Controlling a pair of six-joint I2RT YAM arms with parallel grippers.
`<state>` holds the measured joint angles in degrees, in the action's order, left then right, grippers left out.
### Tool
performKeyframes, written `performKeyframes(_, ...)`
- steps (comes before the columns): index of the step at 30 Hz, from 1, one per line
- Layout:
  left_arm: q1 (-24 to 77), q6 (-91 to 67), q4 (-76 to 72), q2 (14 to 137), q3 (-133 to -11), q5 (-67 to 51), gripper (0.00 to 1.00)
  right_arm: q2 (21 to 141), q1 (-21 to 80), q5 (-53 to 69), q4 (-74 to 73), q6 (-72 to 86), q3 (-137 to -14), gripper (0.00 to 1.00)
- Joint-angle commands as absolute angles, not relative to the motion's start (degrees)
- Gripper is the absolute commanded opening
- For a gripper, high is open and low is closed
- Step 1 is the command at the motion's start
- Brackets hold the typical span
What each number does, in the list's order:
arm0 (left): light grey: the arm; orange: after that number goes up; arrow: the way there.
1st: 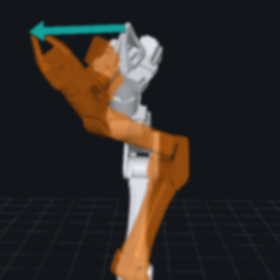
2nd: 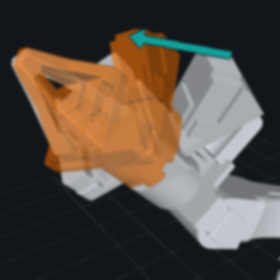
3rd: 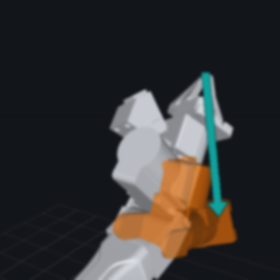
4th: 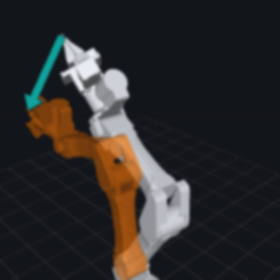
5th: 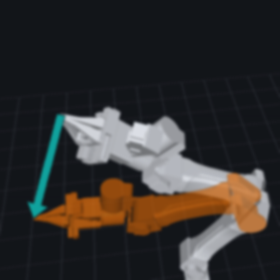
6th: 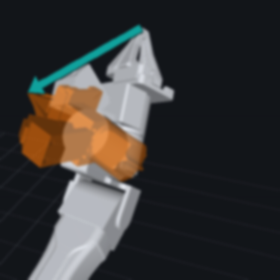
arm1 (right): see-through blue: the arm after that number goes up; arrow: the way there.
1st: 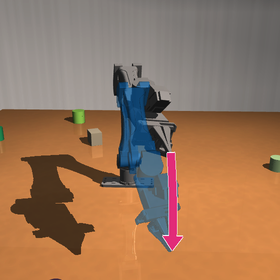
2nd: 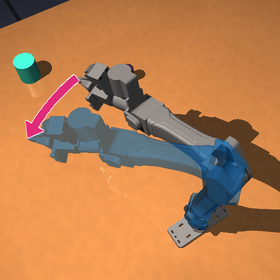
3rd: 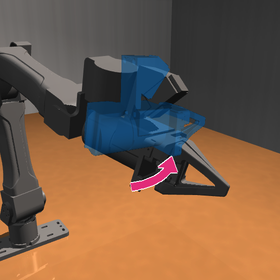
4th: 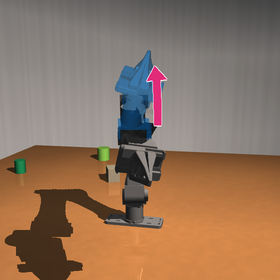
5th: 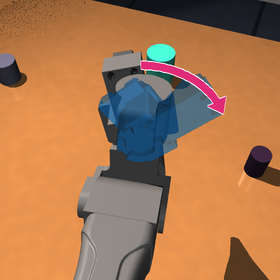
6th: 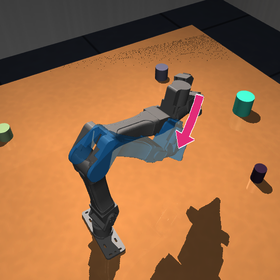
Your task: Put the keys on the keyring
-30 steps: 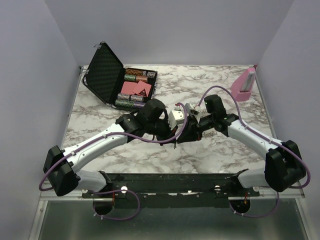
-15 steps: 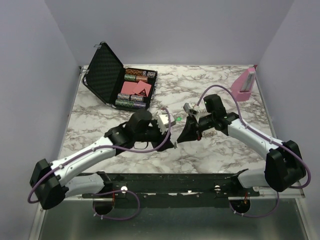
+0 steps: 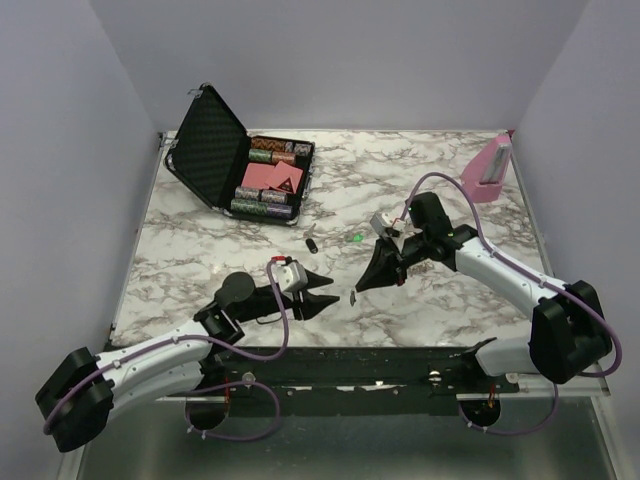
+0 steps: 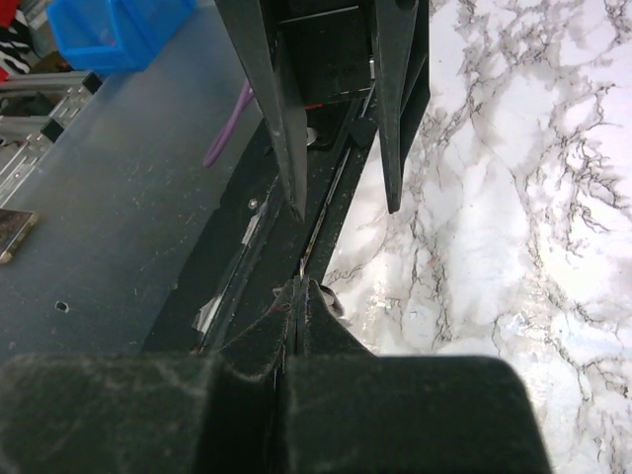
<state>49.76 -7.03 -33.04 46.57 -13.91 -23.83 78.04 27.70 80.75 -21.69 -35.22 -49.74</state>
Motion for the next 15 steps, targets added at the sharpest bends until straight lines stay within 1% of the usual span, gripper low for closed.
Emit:
performKeyframes(1, 50.62, -6.59, -45.52, 50.53, -16.08, -23.55, 0.5, 78.4, 27.95, 83.67, -24.61, -40.52, -50.19, 0.01)
performKeyframes(8, 51.41, -7.12, -46.49, 55.28, -18.63, -26.89, 0.37, 78.22, 27.77, 82.88, -24.61, -40.25, -50.36, 0.01)
performKeyframes(15, 51.59, -6.77, -44.48, 56.16, -19.16, -27.86, 0.35, 78.22, 27.69, 82.53, -24.61, -39.81, -50.62, 0.01)
